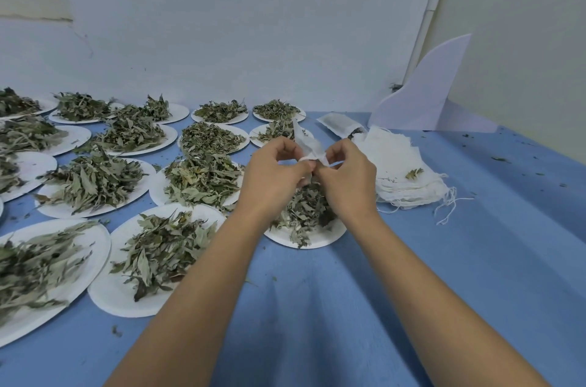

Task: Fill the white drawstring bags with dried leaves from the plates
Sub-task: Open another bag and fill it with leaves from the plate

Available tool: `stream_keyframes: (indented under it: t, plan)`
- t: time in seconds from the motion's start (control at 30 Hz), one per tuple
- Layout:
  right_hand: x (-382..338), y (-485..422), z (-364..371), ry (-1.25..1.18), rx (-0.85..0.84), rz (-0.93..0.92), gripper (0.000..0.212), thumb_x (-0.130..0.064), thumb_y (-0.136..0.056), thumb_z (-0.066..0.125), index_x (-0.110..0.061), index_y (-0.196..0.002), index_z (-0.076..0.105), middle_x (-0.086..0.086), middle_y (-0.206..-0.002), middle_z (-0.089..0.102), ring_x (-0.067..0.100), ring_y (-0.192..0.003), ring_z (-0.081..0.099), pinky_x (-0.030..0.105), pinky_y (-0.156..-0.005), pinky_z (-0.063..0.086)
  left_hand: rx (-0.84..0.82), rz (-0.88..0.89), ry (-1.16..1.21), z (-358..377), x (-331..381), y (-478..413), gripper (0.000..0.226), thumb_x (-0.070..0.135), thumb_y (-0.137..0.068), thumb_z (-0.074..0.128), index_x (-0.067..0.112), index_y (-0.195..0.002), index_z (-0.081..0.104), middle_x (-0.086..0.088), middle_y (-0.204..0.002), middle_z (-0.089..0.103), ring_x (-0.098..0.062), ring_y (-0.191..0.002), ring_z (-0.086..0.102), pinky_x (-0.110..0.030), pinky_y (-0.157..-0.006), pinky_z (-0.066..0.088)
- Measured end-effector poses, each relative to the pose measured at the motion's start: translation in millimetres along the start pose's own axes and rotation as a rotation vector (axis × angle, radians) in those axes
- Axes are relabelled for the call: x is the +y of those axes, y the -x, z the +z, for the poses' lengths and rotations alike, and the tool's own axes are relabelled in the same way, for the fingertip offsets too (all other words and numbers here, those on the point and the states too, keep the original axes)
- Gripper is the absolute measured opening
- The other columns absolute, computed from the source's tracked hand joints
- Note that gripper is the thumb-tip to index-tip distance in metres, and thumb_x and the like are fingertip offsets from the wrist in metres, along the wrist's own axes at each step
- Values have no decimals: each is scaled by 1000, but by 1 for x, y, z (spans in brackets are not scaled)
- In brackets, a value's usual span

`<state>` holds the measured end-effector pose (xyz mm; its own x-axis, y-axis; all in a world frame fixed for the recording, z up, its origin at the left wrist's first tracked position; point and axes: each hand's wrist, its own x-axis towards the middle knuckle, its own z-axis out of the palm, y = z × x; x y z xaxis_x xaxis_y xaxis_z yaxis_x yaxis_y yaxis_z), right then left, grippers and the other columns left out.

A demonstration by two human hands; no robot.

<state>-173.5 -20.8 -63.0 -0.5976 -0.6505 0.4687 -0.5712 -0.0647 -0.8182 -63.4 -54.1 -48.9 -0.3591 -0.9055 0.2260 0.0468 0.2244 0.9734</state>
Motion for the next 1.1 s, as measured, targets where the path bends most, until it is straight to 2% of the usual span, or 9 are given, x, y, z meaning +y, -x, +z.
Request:
stream_keyframes:
  t: [0.07, 0.2, 0.27, 0.33, 0.4, 0.5, 0.63, 0.87, 1.1]
  plan:
    - [1, 0, 1, 5, 26, 1, 23, -15, -78, 70, -18, -69, 49, -11, -64, 52, 2, -55, 45, 10, -52, 36, 24, 36, -126, 2, 2, 0, 16, 8, -84, 66, 16, -77, 54, -3, -92, 66, -25, -71, 68, -47, -79, 57]
    - [-3, -3, 2, -27, 26, 55, 29, -20, -77, 71, -19, -63, 46, -10, -57, 47, 2, -49, 42, 11, -49, 35, 138, 156, -414, 5, 1, 2, 11, 15, -82, 60, 21, -81, 51, 1, -81, 61, -14, -64, 59, -27, -61, 48]
    - [-6, -4, 1, -53, 3, 86, 28, -21, -77, 72, -20, -64, 47, -10, -58, 48, 3, -51, 47, 11, -49, 37, 171, 224, -521, 4, -3, 3, 11, 12, -82, 58, 18, -87, 50, 0, -84, 59, -16, -70, 57, -30, -63, 45]
    - [-9, -4, 0, -125, -85, 128, 26, -24, -77, 74, -20, -68, 50, -7, -61, 55, 16, -62, 62, 23, -62, 49, 194, 255, -508, 1, -6, 2, 8, 12, -87, 57, 15, -90, 50, -1, -85, 60, -22, -76, 59, -36, -67, 46]
    - [-13, -4, -3, -185, -214, 166, 25, -28, -74, 78, -18, -78, 55, -4, -70, 61, 22, -74, 67, 37, -72, 54, 246, 291, -477, -4, -6, 0, 7, 17, -92, 57, 16, -89, 51, 6, -83, 58, -17, -77, 58, -23, -66, 41]
    - [-16, -4, -5, -102, -336, 111, 35, -26, -69, 82, -20, -92, 55, -8, -85, 62, 8, -75, 61, 26, -71, 51, 288, 283, -383, -9, -2, -1, 9, 26, -95, 57, 19, -89, 55, 17, -80, 56, -14, -75, 61, -10, -59, 38]
    - [-15, -4, -3, -95, -245, 73, 22, -16, -76, 75, -21, -81, 54, -10, -70, 57, -6, -54, 52, 8, -53, 40, 201, 225, -361, -8, 1, -3, 8, 23, -91, 62, 21, -84, 60, 15, -81, 61, -8, -73, 61, -11, -64, 43]
    - [-9, -3, -4, 36, -177, 87, 23, -11, -71, 70, -19, -73, 48, -7, -64, 54, 7, -55, 46, 10, -44, 35, 45, 83, -243, -6, 3, -2, 8, 21, -83, 72, 19, -75, 70, 7, -78, 70, -14, -72, 62, -35, -77, 54]
    - [-7, -5, 1, 4, -108, 180, 25, -18, -77, 69, -19, -68, 47, -5, -63, 54, 12, -60, 52, 18, -53, 40, 74, 35, -227, -4, 2, -3, 10, 21, -84, 68, 20, -74, 66, 7, -65, 65, -6, -59, 56, -20, -62, 44]
